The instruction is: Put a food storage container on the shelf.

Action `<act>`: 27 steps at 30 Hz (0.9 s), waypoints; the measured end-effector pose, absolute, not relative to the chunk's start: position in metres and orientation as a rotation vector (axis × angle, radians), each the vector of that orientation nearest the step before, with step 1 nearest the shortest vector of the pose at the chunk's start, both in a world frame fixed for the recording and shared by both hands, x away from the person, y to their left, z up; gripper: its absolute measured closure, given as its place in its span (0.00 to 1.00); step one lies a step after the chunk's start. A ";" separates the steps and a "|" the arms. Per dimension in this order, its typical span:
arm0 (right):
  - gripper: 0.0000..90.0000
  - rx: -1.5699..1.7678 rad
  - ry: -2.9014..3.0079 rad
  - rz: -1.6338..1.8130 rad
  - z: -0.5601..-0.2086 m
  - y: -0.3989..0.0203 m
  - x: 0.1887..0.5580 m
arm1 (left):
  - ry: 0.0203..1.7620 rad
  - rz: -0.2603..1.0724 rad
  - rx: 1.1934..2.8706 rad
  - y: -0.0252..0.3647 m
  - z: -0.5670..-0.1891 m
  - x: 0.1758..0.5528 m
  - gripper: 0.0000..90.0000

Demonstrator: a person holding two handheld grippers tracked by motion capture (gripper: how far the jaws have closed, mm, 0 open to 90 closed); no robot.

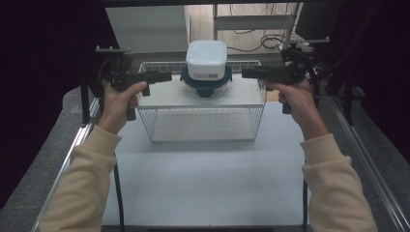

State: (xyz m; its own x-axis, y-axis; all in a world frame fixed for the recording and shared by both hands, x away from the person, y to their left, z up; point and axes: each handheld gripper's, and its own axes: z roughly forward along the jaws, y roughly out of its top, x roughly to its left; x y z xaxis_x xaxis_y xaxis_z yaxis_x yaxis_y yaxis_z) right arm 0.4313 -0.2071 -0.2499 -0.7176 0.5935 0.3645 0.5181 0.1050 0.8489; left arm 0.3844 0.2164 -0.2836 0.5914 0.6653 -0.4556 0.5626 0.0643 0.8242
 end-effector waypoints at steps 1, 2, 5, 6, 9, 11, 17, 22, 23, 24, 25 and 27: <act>0.27 1.140 2.285 1.704 -0.254 -0.210 0.425 | 1.045 0.105 1.608 0.218 -0.289 0.379 0.30; 0.27 1.130 2.282 1.701 -0.258 -0.213 0.419 | 1.051 0.105 1.612 0.218 -0.295 0.372 0.30; 0.26 1.105 2.290 1.689 -0.268 -0.217 0.407 | 1.044 0.119 1.637 0.218 -0.309 0.358 0.30; 0.26 1.091 2.295 1.659 -0.281 -0.222 0.393 | 1.039 0.127 1.652 0.218 -0.318 0.350 0.29; 0.25 1.077 2.308 1.632 -0.301 -0.226 0.380 | 1.035 0.137 1.669 0.218 -0.331 0.340 0.28; 0.24 1.078 2.328 1.602 -0.318 -0.230 0.371 | 1.045 0.143 1.699 0.219 -0.351 0.327 0.28; 0.24 1.104 2.336 1.586 -0.351 -0.238 0.360 | 1.071 0.159 1.725 0.219 -0.380 0.312 0.27; 0.24 1.118 2.366 1.534 -0.383 -0.243 0.346 | 1.105 0.166 1.774 0.216 -0.414 0.299 0.27; 0.24 1.122 2.366 1.529 -0.387 -0.244 0.344 | 1.112 0.166 1.778 0.216 -0.418 0.298 0.27; 0.24 1.130 2.370 1.523 -0.391 -0.244 0.342 | 1.116 0.163 1.788 0.216 -0.424 0.297 0.27; 0.24 1.136 2.382 1.511 -0.396 -0.244 0.340 | 1.122 0.158 1.788 0.216 -0.429 0.296 0.27; 0.24 1.153 2.392 1.499 -0.407 -0.245 0.338 | 1.140 0.153 1.800 0.216 -0.437 0.296 0.27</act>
State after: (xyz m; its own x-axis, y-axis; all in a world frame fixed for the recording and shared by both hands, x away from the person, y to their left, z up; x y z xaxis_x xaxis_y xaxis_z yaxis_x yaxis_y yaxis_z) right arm 0.3377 -0.2452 -0.4068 -0.7105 0.6374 0.2982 0.5463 0.2325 0.8047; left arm 0.2957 0.2163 -0.4373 0.5548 0.7509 -0.3583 0.6303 -0.0982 0.7701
